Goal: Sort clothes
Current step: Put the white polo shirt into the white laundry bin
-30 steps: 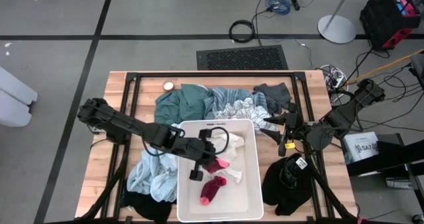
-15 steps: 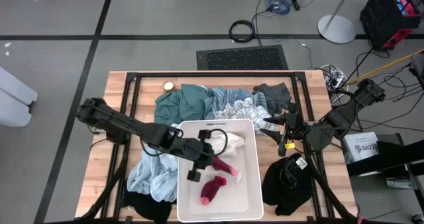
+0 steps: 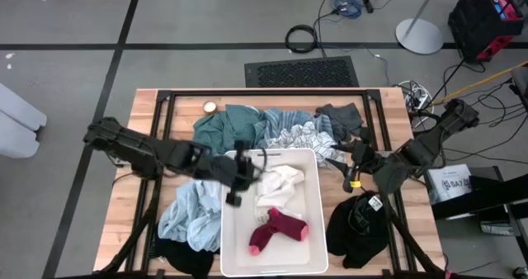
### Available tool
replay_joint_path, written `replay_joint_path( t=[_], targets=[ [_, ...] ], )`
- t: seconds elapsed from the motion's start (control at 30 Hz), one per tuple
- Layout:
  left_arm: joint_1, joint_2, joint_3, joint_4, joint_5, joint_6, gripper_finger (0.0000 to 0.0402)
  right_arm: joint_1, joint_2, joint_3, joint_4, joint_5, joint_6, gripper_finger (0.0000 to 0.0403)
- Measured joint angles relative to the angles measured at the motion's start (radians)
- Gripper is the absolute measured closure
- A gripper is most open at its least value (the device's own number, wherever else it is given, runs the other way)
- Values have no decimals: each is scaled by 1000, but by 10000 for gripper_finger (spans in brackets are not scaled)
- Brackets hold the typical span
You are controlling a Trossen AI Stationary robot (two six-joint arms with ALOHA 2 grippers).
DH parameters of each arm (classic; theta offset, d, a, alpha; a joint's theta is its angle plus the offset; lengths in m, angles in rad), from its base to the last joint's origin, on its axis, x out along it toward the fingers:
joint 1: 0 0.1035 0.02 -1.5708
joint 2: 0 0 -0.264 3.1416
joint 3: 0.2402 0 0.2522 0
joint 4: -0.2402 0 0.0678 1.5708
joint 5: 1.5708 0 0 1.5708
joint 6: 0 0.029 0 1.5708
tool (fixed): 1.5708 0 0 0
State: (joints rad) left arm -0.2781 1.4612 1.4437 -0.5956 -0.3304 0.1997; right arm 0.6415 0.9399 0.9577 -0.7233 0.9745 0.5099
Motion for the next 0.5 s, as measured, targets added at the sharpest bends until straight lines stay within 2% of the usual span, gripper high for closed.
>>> replay_joint_path(
  t=[0.1,0.2,0.3,0.37,0.5],
  targets=[
    [81,-37,0,23,7,21,279,0,18,-2,-94,19,14,222],
    [179,-67,0,31,105,21,279,-2,24,-19,-137,81,48,222],
    [279,-92,0,33,234,36,279,-36,23,-24,-169,87,59,222],
    [336,-101,-1,29,314,39,279,-75,14,-25,-188,35,82,222],
    [428,-125,-45,29,425,38,279,-188,11,-25,-196,-136,89,222]
  ],
)
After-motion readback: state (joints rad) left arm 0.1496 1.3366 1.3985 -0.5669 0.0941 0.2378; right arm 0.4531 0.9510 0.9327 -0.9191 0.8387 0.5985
